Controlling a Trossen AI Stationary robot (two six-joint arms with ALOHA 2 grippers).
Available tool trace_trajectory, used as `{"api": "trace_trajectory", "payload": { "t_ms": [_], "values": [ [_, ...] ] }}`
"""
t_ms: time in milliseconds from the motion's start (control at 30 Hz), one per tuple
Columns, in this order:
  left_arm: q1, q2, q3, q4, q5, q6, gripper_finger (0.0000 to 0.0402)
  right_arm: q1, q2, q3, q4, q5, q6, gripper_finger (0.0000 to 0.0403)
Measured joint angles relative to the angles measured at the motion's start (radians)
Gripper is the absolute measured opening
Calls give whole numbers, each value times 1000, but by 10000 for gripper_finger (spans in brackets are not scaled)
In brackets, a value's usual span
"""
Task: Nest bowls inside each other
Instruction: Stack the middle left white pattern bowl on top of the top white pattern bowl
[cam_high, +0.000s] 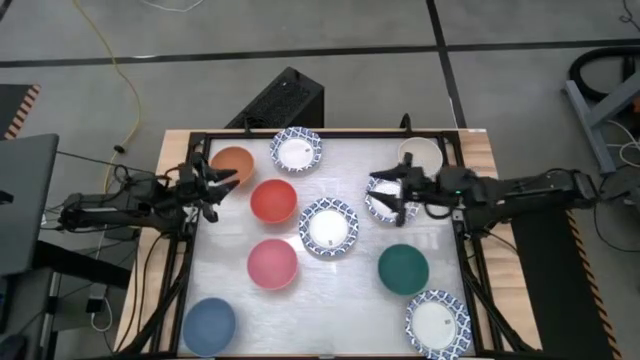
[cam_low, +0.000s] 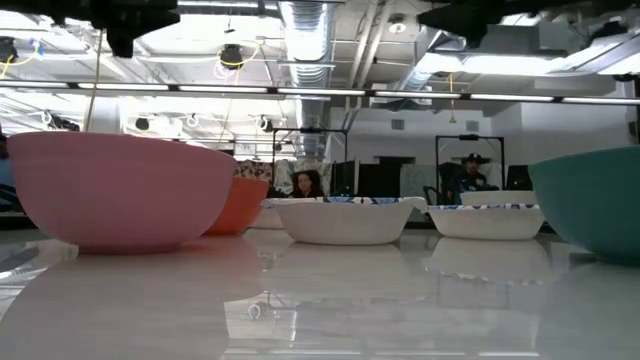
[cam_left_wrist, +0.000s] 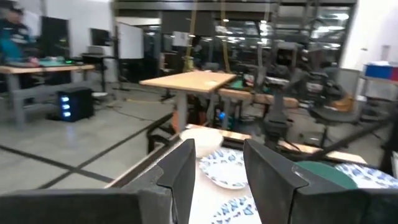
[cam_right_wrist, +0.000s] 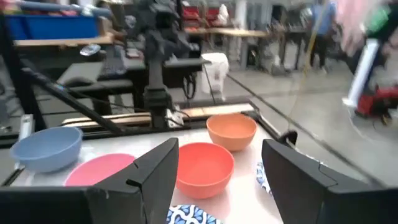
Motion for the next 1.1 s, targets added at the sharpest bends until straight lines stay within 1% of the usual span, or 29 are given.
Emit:
{"api": "trace_trajectory", "payload": {
  "t_ms": [100, 167, 300, 400, 500, 600, 733, 867, 1100],
  "values": [
    [0, 15, 33, -17, -37, 4, 126, 0, 90, 91, -7, 30, 74, 255],
    [0, 18, 44, -40, -48, 5, 126, 0, 147, 160, -57, 31, 68, 255],
    [0, 21, 54, -103, -75, -4, 126, -2, 270, 298, -273, 36, 65, 255],
    [0, 21, 55, -172, -75, -41, 126, -30, 354, 395, -439, 43, 147, 255],
    [0, 21, 54, -226, -78, -68, 126, -60, 435, 456, -572, 47, 235, 255],
    [0, 21, 50, -247, -82, -71, 126, -91, 511, 482, -649, 42, 286, 255],
    [0, 21, 50, -277, -85, -83, 126, -140, 594, 491, -701, 29, 338, 255],
    [0, 21, 50, -310, -84, -82, 126, -190, 683, 491, -711, -47, 349, 255],
    [0, 21, 49, -344, -84, -83, 126, -257, 819, 491, -707, -119, 348, 255]
  ]
}}
